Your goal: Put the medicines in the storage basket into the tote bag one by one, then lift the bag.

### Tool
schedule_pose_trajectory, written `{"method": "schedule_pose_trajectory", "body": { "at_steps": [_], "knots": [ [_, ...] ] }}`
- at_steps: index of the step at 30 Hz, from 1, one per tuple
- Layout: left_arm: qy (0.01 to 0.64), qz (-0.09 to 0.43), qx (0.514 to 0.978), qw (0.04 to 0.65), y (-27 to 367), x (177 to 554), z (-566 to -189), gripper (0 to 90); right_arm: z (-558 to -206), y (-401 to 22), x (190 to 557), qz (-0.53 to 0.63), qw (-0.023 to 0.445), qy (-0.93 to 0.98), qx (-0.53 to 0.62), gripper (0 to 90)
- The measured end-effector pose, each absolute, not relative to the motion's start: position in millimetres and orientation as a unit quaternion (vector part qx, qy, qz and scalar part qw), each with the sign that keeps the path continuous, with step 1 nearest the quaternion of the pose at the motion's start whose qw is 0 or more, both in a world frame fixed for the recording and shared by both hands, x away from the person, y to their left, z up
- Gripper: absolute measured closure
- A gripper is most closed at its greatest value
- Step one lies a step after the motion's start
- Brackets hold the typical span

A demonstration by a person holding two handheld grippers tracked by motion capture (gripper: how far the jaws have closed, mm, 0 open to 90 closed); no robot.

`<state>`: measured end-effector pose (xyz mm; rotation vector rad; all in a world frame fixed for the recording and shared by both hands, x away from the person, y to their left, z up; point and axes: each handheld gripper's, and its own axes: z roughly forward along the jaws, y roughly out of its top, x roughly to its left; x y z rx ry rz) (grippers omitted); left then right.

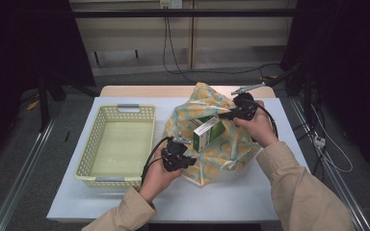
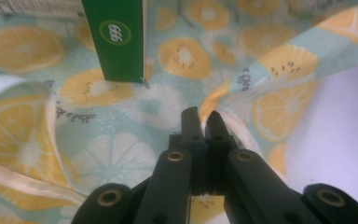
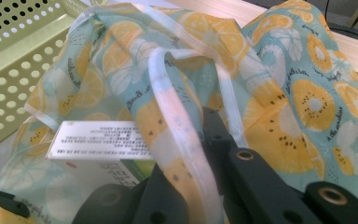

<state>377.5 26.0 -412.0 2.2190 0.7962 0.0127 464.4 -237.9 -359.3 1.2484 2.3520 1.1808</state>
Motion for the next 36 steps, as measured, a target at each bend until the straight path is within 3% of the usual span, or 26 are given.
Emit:
{"method": "schedule_pose_trajectory", "body": {
  "at_steps": [16, 36],
  "knots": [
    [0.320, 0.045, 0.853, 0.409, 34.0, 398.5, -352.3, 90.0, -345.4, -243.1, 466.7, 0.410, 0.128, 0.796, 0.425, 88.7],
    [0.327, 0.088, 0.826, 0.450, 34.8, 444.9, -271.8, 90.0, -297.9, -247.4, 482.0, 0.425, 0.155, 0.785, 0.424, 88.7]
  ]
}}
